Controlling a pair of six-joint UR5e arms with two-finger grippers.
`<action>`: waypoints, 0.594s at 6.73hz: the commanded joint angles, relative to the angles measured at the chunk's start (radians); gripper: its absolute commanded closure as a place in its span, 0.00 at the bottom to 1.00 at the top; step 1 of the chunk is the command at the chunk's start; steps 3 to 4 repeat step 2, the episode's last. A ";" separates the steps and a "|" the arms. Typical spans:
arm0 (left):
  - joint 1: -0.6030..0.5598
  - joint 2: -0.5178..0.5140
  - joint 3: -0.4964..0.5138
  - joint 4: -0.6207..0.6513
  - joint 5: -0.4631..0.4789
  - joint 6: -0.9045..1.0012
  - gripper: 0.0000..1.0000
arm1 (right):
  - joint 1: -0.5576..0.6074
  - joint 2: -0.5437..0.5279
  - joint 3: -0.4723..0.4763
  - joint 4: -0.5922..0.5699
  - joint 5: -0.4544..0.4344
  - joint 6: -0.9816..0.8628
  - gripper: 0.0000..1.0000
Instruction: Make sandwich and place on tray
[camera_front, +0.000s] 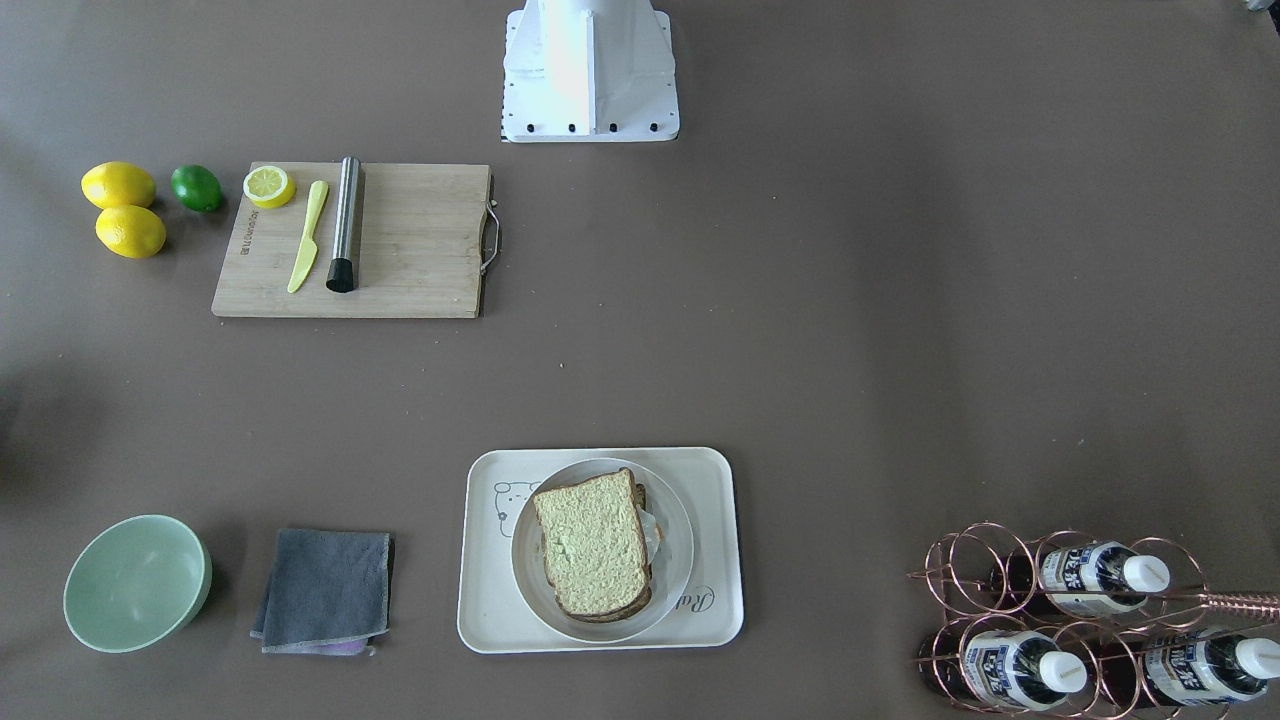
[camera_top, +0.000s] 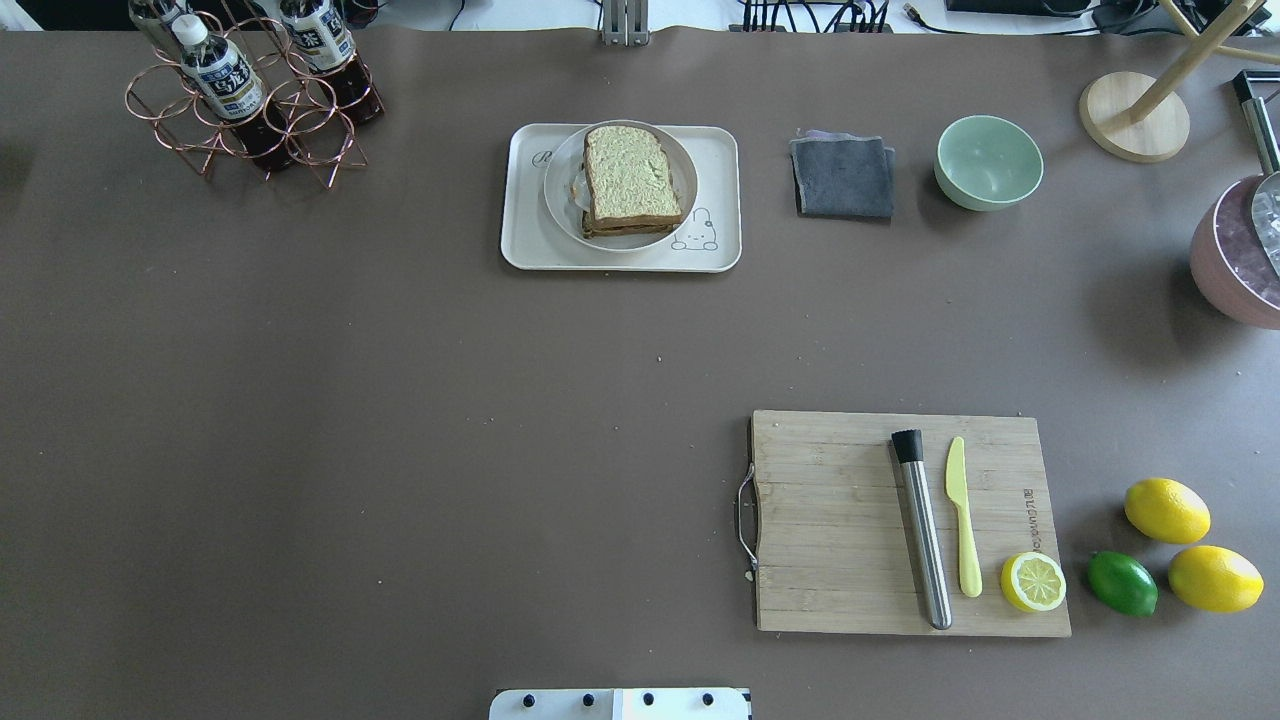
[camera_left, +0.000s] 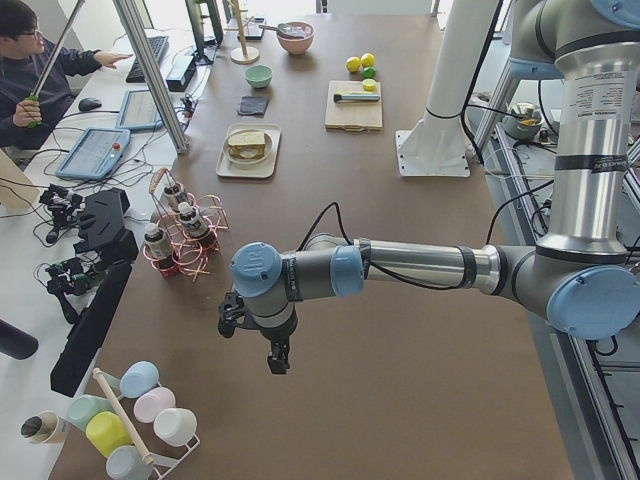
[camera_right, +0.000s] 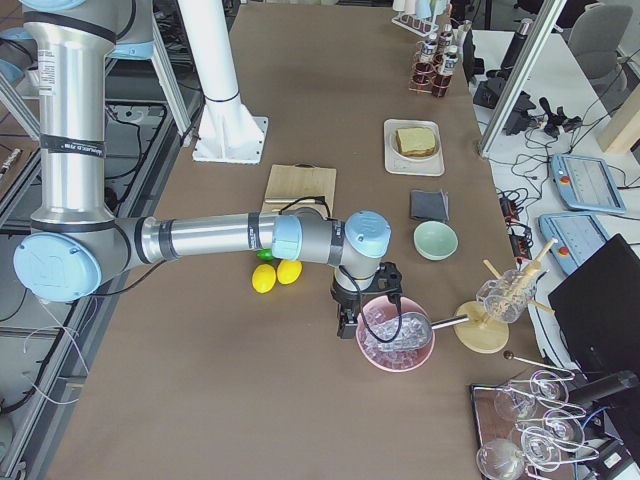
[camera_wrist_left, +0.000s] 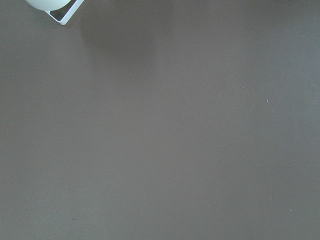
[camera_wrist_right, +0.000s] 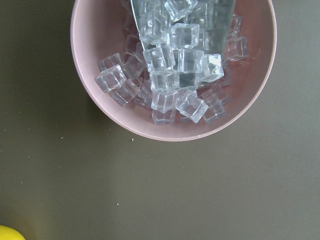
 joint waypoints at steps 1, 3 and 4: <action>0.000 -0.001 -0.004 0.000 0.000 -0.002 0.02 | 0.000 0.000 -0.001 0.000 0.000 0.000 0.00; 0.000 -0.002 -0.005 0.000 0.000 -0.002 0.02 | 0.000 0.000 -0.001 0.000 0.000 0.000 0.00; 0.000 -0.002 -0.005 0.000 0.000 -0.002 0.02 | 0.000 0.000 -0.001 0.000 0.000 0.000 0.00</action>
